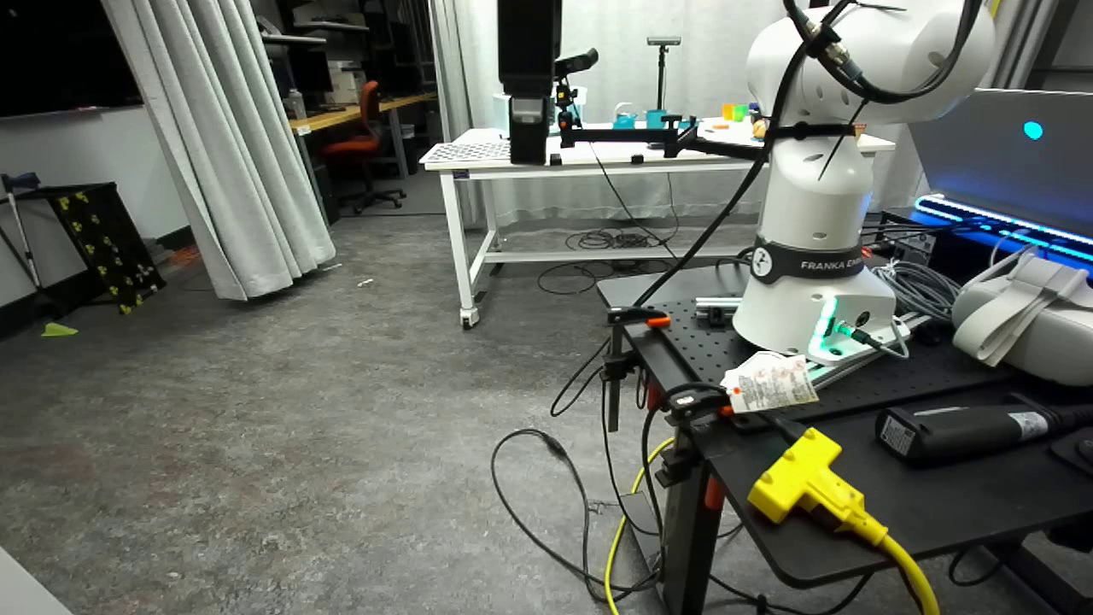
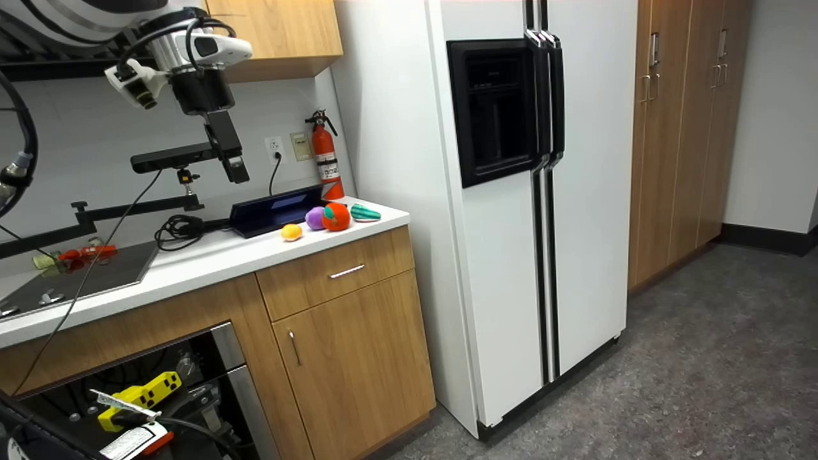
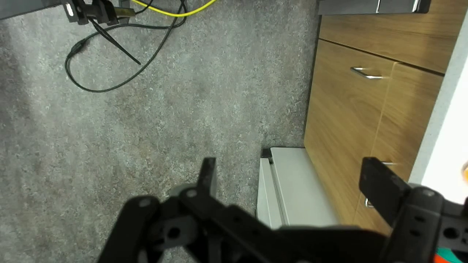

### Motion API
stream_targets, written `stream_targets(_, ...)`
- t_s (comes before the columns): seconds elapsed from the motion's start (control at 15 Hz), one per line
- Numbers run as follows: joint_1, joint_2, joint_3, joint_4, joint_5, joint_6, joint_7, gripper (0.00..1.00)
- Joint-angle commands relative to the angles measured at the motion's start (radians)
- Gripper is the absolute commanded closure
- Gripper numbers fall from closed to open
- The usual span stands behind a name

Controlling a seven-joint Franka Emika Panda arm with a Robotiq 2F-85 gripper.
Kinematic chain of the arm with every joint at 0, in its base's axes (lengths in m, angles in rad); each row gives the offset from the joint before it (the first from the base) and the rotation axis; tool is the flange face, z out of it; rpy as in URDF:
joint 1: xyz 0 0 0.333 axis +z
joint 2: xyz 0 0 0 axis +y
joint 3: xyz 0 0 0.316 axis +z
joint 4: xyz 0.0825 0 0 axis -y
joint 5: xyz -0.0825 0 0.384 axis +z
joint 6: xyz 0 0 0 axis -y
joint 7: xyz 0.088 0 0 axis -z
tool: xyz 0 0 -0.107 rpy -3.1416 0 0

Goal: Open the drawer

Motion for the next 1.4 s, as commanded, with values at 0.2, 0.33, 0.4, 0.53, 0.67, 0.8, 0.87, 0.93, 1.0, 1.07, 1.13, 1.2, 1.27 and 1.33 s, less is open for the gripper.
stream_targets(0.2, 0.001, 0.086, -0.035, 0.011, -0.011, 0.031, -0.025, 0.0)
stream_targets(0.33, -0.01, 0.176, -0.045, 0.025, -0.025, 0.085, -0.035, 0.0)
stream_targets(0.4, -0.012, 0.221, -0.051, 0.032, -0.031, 0.115, -0.038, 0.0)
stream_targets(0.53, -0.016, 0.325, -0.059, 0.055, -0.054, 0.185, -0.034, 0.0)
stream_targets(0.67, -0.011, 0.428, -0.069, 0.086, -0.083, 0.251, -0.028, 0.02)
stream_targets(0.8, 0.004, 0.53, -0.08, 0.134, -0.107, 0.301, -0.024, 0.01)
stream_targets(0.87, 0.014, 0.58, -0.083, 0.164, -0.114, 0.318, -0.022, 0.0)
stream_targets(0.93, 0.025, 0.623, -0.088, 0.194, -0.117, 0.329, -0.023, 0.0)
stream_targets(1.0, 0.041, 0.663, -0.09, 0.234, -0.118, 0.327, -0.021, 0.0)
stream_targets(1.07, 0.054, 0.696, -0.094, 0.267, -0.111, 0.324, -0.026, 0.0)
stream_targets(1.13, 0.067, 0.718, -0.098, 0.297, -0.1, 0.309, -0.03, 0.0)
stream_targets(1.2, 0.067, 0.651, -0.112, 0.215, -0.089, 0.324, -0.025, 0.0)
stream_targets(1.27, 0.079, 0.68, -0.115, 0.244, -0.087, 0.323, -0.026, 0.0)
stream_targets(1.33, 0.086, 0.699, -0.118, 0.264, -0.086, 0.323, -0.027, 0.0)
